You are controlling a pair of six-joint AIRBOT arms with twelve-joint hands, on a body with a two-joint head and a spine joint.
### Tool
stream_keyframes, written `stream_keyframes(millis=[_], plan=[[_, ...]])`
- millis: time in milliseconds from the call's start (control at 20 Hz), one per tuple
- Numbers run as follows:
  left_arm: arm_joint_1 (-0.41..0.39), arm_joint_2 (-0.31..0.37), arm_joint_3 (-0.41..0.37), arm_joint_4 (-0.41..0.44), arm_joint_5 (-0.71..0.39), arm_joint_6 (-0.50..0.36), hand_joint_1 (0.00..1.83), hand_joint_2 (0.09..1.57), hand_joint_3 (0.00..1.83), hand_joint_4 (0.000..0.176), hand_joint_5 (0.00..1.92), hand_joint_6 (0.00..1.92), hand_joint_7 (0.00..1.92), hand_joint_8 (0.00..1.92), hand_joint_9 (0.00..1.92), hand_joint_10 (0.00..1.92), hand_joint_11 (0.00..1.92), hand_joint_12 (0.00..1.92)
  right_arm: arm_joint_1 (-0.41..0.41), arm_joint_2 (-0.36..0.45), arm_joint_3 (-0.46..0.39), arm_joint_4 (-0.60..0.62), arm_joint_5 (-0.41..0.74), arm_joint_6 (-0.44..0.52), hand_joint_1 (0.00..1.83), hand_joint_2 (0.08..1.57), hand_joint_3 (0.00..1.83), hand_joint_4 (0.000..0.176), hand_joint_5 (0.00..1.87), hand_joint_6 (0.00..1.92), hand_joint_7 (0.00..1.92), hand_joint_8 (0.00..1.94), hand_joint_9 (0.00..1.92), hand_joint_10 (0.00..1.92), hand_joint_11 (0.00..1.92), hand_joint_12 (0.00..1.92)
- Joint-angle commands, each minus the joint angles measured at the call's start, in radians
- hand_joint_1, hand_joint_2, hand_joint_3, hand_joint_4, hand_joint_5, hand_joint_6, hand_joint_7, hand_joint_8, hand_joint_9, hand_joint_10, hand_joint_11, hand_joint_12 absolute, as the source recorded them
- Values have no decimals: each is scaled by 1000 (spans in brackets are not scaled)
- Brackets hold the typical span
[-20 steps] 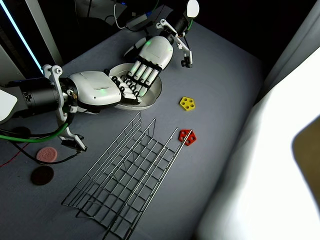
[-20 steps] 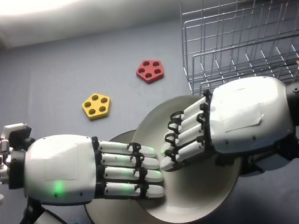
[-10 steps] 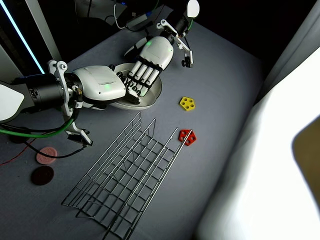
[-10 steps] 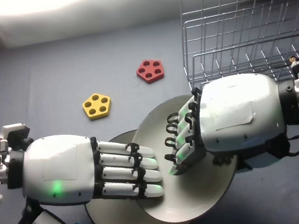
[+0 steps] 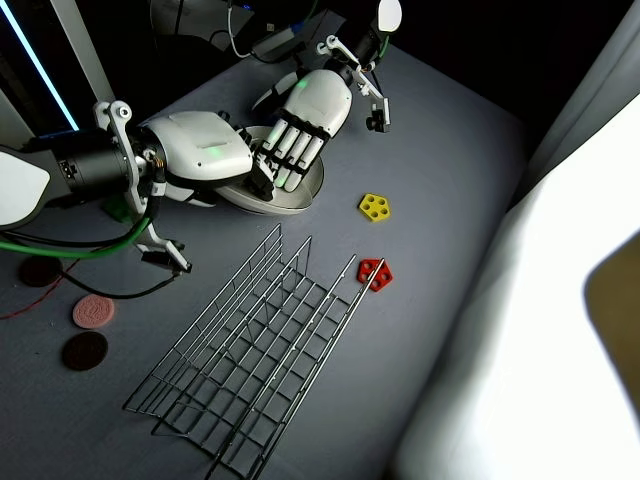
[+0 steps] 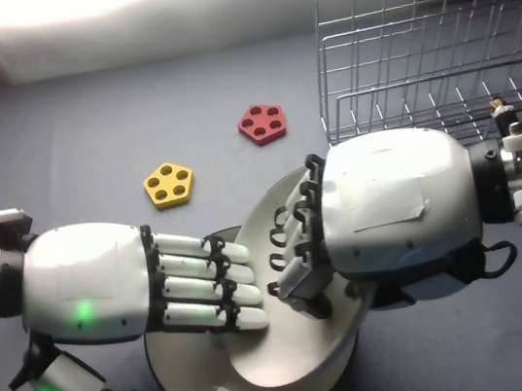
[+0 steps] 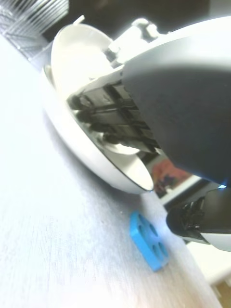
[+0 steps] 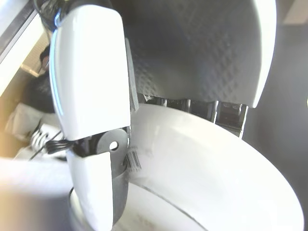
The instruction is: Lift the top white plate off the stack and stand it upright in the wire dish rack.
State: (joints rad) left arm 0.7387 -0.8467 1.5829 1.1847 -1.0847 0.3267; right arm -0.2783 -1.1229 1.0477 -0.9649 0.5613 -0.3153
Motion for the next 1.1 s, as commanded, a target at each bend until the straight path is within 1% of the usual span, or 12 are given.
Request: stream_keyframes(millis=[0,100,150,200,250,450,600,700,800,850,1000,1050], plan=[[-16,12,7,-75,-16,1,53,1031,1,0,137,10,154,5,133,3,130,12,11,17,-8,43,51,6,1490,1074,2,0,903,1060,992,720,1019,867,1033,1294],[-23,25,9,-97,-26,1,51,1033,1,0,133,6,155,5,137,4,141,17,25,23,-22,60,51,6,1492,1067,0,0,930,1016,1023,675,1047,820,1036,1292],[-28,31,9,-105,-30,0,39,1038,3,0,116,1,140,0,125,0,130,12,30,25,-27,67,51,6,1406,1077,3,0,948,1051,1021,752,1066,906,1101,789],[-36,39,10,-116,-34,0,43,1036,2,0,126,5,150,5,137,5,148,19,36,28,-32,77,51,7,1476,1059,7,0,951,994,1033,671,1067,811,1059,1174],[-45,46,11,-123,-39,-3,38,1034,1,0,127,5,147,3,138,5,153,21,41,31,-36,86,51,7,1489,1064,2,0,953,996,1030,661,1040,826,1029,1278],[-71,80,15,-160,-62,-17,67,1032,0,0,128,4,158,7,147,6,150,19,64,40,-53,103,53,30,1492,1061,1,0,954,982,1029,645,1053,815,1043,1283],[-71,109,17,-202,-83,-27,68,1035,1,0,121,0,149,0,142,1,146,17,90,47,-67,107,58,82,1489,1080,1,0,923,1040,962,765,1004,886,1007,1333],[-71,123,20,-218,-94,-31,53,1036,1,0,118,0,148,1,140,1,145,16,109,53,-76,110,60,113,1490,1077,0,0,926,1030,990,728,1012,873,1003,1341],[-71,134,32,-225,-101,-38,65,1034,0,0,137,7,162,6,151,4,150,17,128,59,-84,116,61,149,1489,1086,1,0,899,1069,959,773,1000,899,991,1366],[-71,137,47,-229,-102,-46,75,1034,0,0,132,4,157,3,143,1,135,11,139,63,-87,116,61,171,1490,1076,0,0,926,1031,994,715,1025,856,1002,1346],[-71,138,97,-240,-106,-68,53,1034,0,0,126,1,164,4,156,5,157,20,161,71,-88,117,69,230,1488,1087,2,0,909,1055,953,765,999,908,981,1387],[-69,141,111,-240,-106,-68,36,1037,1,0,103,0,134,0,128,0,139,12,169,73,-85,117,77,263,1489,1085,0,0,922,1046,965,745,1002,895,982,1379]])
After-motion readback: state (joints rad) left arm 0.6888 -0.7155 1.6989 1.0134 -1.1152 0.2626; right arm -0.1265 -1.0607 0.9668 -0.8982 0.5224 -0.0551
